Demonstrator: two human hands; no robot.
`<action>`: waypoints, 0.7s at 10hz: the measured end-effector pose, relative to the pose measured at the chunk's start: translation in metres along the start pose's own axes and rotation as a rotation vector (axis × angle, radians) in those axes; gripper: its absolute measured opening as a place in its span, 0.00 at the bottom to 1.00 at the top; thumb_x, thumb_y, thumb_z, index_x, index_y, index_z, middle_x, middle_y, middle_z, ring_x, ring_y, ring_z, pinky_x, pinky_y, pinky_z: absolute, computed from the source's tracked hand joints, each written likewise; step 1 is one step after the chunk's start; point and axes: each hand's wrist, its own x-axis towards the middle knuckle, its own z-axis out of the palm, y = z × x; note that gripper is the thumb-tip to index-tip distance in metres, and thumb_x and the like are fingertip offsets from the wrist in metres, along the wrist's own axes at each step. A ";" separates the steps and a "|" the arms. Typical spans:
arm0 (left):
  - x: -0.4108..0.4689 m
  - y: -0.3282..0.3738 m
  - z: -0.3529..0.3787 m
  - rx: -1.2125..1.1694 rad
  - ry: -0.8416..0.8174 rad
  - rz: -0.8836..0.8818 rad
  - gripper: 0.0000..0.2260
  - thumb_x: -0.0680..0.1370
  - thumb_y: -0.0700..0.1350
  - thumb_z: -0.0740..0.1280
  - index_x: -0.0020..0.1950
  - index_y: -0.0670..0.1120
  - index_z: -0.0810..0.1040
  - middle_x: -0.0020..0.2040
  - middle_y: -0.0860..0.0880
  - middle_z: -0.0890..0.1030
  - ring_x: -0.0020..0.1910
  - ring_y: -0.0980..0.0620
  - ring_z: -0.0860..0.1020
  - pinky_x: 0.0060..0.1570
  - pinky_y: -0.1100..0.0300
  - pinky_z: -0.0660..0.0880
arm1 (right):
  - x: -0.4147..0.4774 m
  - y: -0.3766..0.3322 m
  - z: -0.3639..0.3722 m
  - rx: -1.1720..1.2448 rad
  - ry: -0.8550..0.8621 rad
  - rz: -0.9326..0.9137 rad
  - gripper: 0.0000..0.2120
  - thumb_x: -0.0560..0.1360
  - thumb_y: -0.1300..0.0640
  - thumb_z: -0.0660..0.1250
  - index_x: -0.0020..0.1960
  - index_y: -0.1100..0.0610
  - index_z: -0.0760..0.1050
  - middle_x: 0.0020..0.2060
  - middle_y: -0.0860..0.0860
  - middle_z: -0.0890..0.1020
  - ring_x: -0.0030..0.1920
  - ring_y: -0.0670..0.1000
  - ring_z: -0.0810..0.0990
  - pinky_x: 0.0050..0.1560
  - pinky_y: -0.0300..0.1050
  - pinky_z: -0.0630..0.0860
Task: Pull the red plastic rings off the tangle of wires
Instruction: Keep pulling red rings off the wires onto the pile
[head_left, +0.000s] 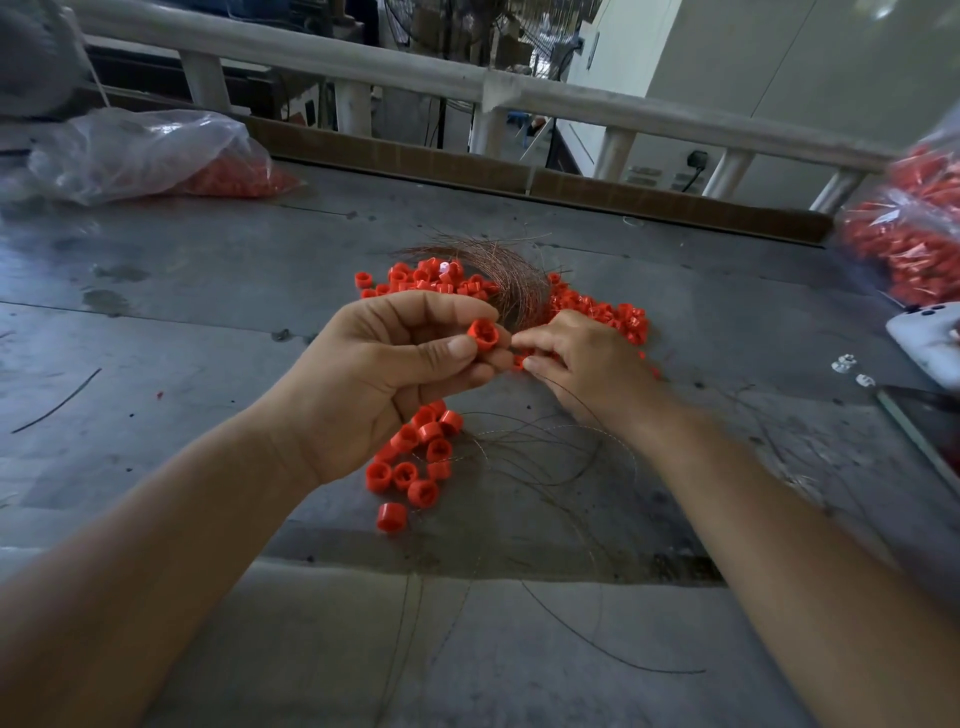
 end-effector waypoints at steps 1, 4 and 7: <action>0.000 0.000 0.000 -0.002 0.006 -0.009 0.10 0.66 0.34 0.65 0.41 0.41 0.84 0.40 0.44 0.84 0.40 0.51 0.83 0.38 0.66 0.78 | 0.001 0.002 0.002 -0.015 -0.010 0.014 0.09 0.73 0.58 0.67 0.53 0.55 0.79 0.42 0.46 0.70 0.42 0.43 0.68 0.44 0.35 0.64; 0.001 0.000 0.000 0.021 0.017 -0.011 0.09 0.65 0.34 0.65 0.40 0.41 0.84 0.40 0.44 0.84 0.39 0.51 0.83 0.38 0.66 0.78 | -0.001 0.000 0.002 0.049 0.056 -0.004 0.07 0.70 0.62 0.69 0.48 0.58 0.76 0.41 0.47 0.76 0.38 0.44 0.70 0.44 0.41 0.71; 0.000 0.001 0.000 0.012 0.010 -0.013 0.10 0.66 0.33 0.64 0.40 0.41 0.84 0.40 0.44 0.84 0.39 0.51 0.83 0.37 0.66 0.78 | 0.000 0.004 0.004 0.005 0.024 -0.019 0.07 0.72 0.60 0.68 0.50 0.57 0.80 0.46 0.50 0.76 0.43 0.44 0.69 0.48 0.41 0.71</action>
